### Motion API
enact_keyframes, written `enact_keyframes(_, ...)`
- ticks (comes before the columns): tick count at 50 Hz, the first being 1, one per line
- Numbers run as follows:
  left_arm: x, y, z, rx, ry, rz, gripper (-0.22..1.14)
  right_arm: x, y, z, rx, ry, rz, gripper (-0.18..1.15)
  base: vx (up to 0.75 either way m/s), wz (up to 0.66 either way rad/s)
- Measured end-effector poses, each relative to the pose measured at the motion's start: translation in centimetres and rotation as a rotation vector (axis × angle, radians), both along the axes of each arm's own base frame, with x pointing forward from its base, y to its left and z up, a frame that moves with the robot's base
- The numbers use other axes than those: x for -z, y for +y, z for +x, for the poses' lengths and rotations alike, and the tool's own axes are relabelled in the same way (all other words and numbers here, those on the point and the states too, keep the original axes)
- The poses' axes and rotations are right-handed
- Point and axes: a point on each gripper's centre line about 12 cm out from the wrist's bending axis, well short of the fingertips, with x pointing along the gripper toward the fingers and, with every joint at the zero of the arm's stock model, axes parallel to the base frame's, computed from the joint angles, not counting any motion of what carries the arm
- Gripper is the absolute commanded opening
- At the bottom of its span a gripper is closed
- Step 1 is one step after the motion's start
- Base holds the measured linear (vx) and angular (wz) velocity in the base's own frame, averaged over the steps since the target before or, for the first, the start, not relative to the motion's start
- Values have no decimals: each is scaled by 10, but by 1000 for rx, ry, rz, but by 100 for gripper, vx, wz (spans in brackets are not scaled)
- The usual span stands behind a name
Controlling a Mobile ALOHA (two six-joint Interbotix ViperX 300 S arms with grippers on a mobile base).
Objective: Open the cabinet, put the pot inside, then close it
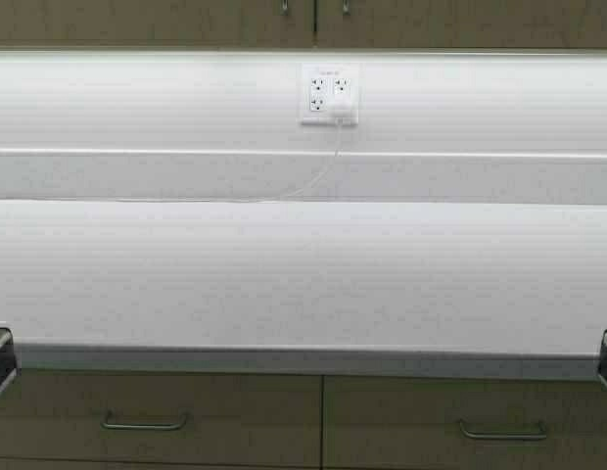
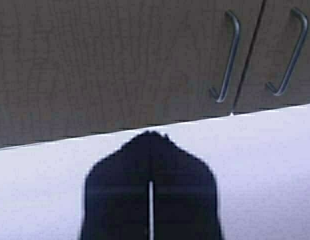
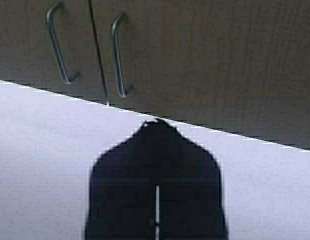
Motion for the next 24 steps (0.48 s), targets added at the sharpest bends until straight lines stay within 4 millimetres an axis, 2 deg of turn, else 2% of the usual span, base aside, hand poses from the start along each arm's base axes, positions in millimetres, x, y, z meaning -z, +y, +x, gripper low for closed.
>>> enact_keyframes(24, 1, 1, 0, -2, 1, 1, 3, 1, 0, 0, 0, -1, -1, 7, 0, 0)
